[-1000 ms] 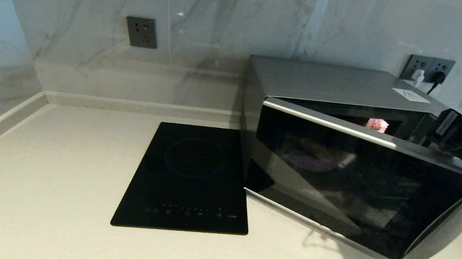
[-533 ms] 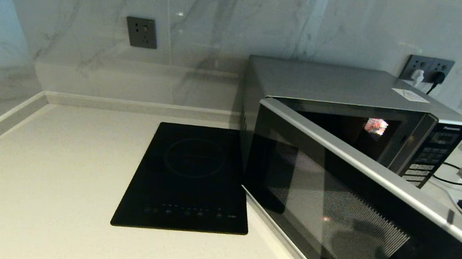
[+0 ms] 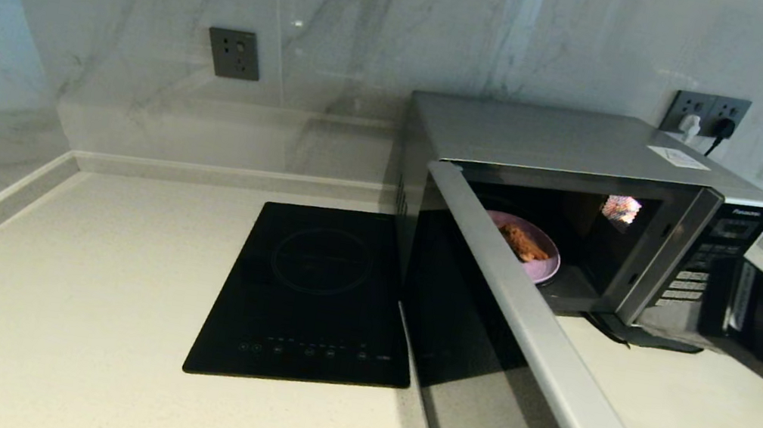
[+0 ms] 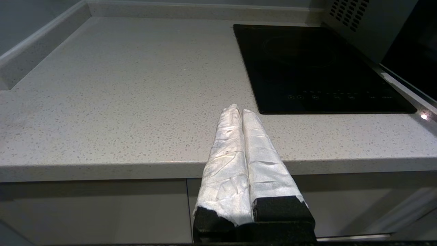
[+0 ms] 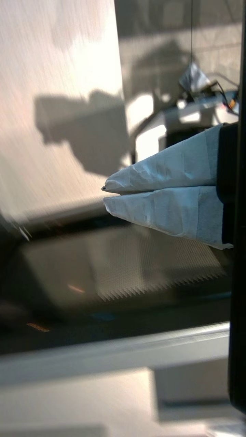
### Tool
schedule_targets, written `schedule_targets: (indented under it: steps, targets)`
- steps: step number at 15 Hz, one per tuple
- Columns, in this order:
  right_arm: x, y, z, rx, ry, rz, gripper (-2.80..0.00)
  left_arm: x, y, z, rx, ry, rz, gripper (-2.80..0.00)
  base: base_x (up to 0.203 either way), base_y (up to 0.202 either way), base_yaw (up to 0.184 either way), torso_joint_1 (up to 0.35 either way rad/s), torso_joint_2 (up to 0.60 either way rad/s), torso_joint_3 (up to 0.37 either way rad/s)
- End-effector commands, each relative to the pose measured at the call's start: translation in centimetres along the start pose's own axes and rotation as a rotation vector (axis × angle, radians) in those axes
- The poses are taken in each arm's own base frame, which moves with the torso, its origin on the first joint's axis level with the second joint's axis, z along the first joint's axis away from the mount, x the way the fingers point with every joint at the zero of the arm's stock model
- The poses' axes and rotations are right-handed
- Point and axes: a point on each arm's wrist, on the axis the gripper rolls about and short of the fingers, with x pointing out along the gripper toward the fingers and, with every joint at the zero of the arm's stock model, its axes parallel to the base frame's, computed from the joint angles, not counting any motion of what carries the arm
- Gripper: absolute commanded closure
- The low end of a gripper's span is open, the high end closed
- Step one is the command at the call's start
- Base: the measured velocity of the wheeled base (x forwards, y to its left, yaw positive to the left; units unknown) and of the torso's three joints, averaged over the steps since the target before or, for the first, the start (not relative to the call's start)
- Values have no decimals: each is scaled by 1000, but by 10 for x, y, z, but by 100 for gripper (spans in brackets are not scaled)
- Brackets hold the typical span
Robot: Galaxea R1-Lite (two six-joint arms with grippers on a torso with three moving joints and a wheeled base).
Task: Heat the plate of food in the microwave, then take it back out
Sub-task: Open the microwave oven
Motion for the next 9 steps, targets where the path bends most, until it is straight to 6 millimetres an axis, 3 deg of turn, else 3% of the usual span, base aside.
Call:
schedule_targets:
  steps: [1,4,9]
  targets:
    - [18,32,-25,-51,121,54,0,0,0,0,-1,1,1,0,0,0,0,0,0,0]
    - [26,57,-41,-42,182,93,0,0,0,0,-1,1,1,0,0,0,0,0,0,0]
    - [24,63,-48,-67,203,111,0,0,0,0,-1,1,1,0,0,0,0,0,0,0]
